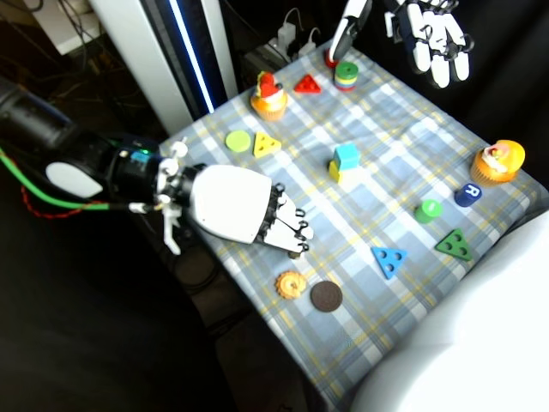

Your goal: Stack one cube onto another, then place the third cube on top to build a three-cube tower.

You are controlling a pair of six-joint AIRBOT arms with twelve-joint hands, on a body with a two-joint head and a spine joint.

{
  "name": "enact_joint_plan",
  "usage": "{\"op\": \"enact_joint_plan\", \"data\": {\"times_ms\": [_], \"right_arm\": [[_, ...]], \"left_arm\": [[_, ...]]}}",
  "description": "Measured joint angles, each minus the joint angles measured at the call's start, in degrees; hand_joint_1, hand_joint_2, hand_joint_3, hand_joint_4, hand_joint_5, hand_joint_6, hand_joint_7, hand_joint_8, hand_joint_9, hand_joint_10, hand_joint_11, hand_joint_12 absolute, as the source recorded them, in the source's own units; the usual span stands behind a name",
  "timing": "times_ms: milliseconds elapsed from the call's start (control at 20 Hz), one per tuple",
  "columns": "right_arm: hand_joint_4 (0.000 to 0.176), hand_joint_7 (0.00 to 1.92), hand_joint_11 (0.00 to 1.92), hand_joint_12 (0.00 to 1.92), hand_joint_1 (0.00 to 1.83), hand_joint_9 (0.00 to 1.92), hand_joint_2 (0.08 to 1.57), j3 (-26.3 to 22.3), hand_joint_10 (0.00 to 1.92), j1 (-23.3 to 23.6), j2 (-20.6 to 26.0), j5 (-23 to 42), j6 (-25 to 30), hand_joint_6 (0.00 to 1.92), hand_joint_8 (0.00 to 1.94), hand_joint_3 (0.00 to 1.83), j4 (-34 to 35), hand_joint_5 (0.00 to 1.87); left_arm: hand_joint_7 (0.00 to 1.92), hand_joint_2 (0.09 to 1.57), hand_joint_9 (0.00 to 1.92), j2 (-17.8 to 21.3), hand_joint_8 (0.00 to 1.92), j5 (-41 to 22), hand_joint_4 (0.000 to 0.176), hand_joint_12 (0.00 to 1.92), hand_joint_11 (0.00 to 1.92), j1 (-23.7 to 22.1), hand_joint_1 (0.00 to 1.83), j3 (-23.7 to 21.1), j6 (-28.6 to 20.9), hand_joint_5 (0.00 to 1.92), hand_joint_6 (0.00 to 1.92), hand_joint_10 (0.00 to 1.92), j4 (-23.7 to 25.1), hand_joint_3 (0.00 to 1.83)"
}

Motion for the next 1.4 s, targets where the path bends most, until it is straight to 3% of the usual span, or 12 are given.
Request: {"op": "enact_joint_plan", "data": {"times_ms": [50, 100, 150, 250, 300, 350, 450, 600, 650, 850, 1200, 1400], "right_arm": [[0.107, 0.79, 0.15, 1.38, 1.03, 0.76, 1.08, 0.2, 0.05, 0.0, -0.3, 0.2, 0.0, 0.74, 0.02, 0.00, 0.0, 1.01], [0.146, 0.80, 0.16, 1.37, 1.02, 0.77, 1.10, 0.3, 0.06, 0.2, -0.5, 0.2, 0.0, 0.95, 0.01, 0.00, 0.1, 0.97], [0.151, 0.82, 0.21, 1.35, 1.02, 0.80, 1.11, 0.6, 0.07, 0.3, -0.6, 0.2, -0.1, 1.00, 0.02, 0.00, 0.2, 0.96], [0.137, 0.88, 0.29, 1.40, 1.03, 0.81, 1.10, 0.7, 0.22, 0.4, -0.7, 0.0, -0.1, 0.99, 0.03, 0.00, 0.1, 0.97], [0.137, 0.90, 0.33, 1.45, 1.04, 0.74, 1.09, 0.7, 0.48, 0.4, -0.8, 0.0, -0.1, 0.96, 0.05, 0.00, 0.1, 0.99], [0.069, 0.93, 0.36, 1.51, 1.07, 0.65, 1.09, 0.7, 0.81, 0.4, -0.8, 0.0, -0.1, 0.92, 0.08, 0.00, 0.1, 1.02], [0.021, 0.93, 0.29, 1.52, 1.10, 0.56, 1.08, 0.7, 0.95, 0.4, -0.8, 0.0, 0.0, 0.88, 0.11, 0.00, 0.1, 1.05], [0.097, 0.86, 0.27, 1.45, 1.07, 0.54, 1.08, 0.7, 0.88, 0.4, -0.9, 0.1, 0.0, 0.90, 0.10, 0.00, 0.0, 1.03], [0.000, 0.79, 0.25, 1.35, 1.07, 0.51, 0.93, 0.7, 0.79, 0.4, -0.9, 0.1, 0.0, 0.21, 0.08, 0.00, 0.0, 0.90], [0.000, 0.81, 0.30, 1.11, 1.10, 0.65, 0.90, 0.7, 0.37, 0.6, -0.9, 0.2, 0.1, 0.01, 0.04, 0.00, -0.3, 0.98], [0.000, 0.77, 0.18, 1.01, 1.07, 0.67, 0.92, 0.3, 0.04, 1.0, -0.9, 0.2, 0.0, 0.00, 0.00, 0.00, -1.4, 0.98], [0.000, 0.81, 0.25, 1.10, 1.07, 0.74, 0.91, 0.2, 0.04, 1.4, -0.9, -0.1, 0.0, 0.01, 0.01, 0.00, -2.0, 0.99]], "left_arm": [[0.21, 0.81, 0.25, 0.0, 0.00, -0.1, 0.176, 0.24, 0.00, 0.0, 0.66, 0.0, 0.0, 0.10, 0.00, 0.00, 0.0, 0.00], [0.21, 0.80, 0.25, 0.0, 0.00, -0.3, 0.176, 0.24, 0.00, 0.0, 0.67, 0.0, 0.0, 0.10, 0.00, 0.00, 0.0, 0.00], [0.21, 0.81, 0.26, 0.0, 0.00, -0.3, 0.176, 0.24, 0.00, 0.0, 0.67, 0.0, 0.0, 0.10, 0.00, 0.01, -0.2, 0.00], [0.23, 0.80, 0.28, 0.0, 0.00, -0.6, 0.176, 0.27, 0.00, 0.5, 0.63, 0.0, -0.1, 0.11, 0.00, 0.01, -0.4, 0.00], [0.23, 0.80, 0.28, 0.0, 0.00, -0.6, 0.176, 0.27, 0.00, 0.6, 0.64, 0.0, -0.1, 0.11, 0.00, 0.00, -0.6, 0.00], [0.22, 0.79, 0.27, -0.1, 0.00, -0.6, 0.176, 0.23, 0.00, 0.6, 0.66, 0.0, -0.1, 0.11, 0.00, 0.00, -0.7, 0.00], [0.22, 0.80, 0.25, -0.1, 0.00, -0.7, 0.176, 0.23, 0.00, 0.7, 0.69, 0.0, -0.1, 0.11, 0.00, 0.00, -0.7, 0.00], [0.22, 0.81, 0.24, -0.1, 0.00, -0.7, 0.176, 0.20, 0.00, 0.7, 0.67, 0.0, -0.1, 0.12, 0.00, 0.00, -0.7, 0.00], [0.23, 0.81, 0.27, -0.1, 0.01, -0.7, 0.176, 0.20, 0.00, 0.8, 0.66, 0.0, -0.1, 0.12, 0.00, 0.01, -0.8, 0.00], [0.22, 0.82, 0.26, -0.1, 0.00, -0.7, 0.176, 0.17, 0.00, 0.9, 0.65, 0.0, -0.1, 0.12, 0.00, 0.00, -0.9, 0.00], [0.23, 0.84, 0.28, -0.2, 0.00, -0.7, 0.176, 0.24, 0.00, 0.9, 0.64, 0.0, -0.1, 0.12, 0.00, 0.00, -1.1, 0.00], [0.23, 0.84, 0.27, -0.2, 0.00, -0.7, 0.176, 0.26, 0.00, 0.9, 0.65, 0.0, -0.1, 0.13, 0.00, 0.00, -1.3, 0.00]]}}
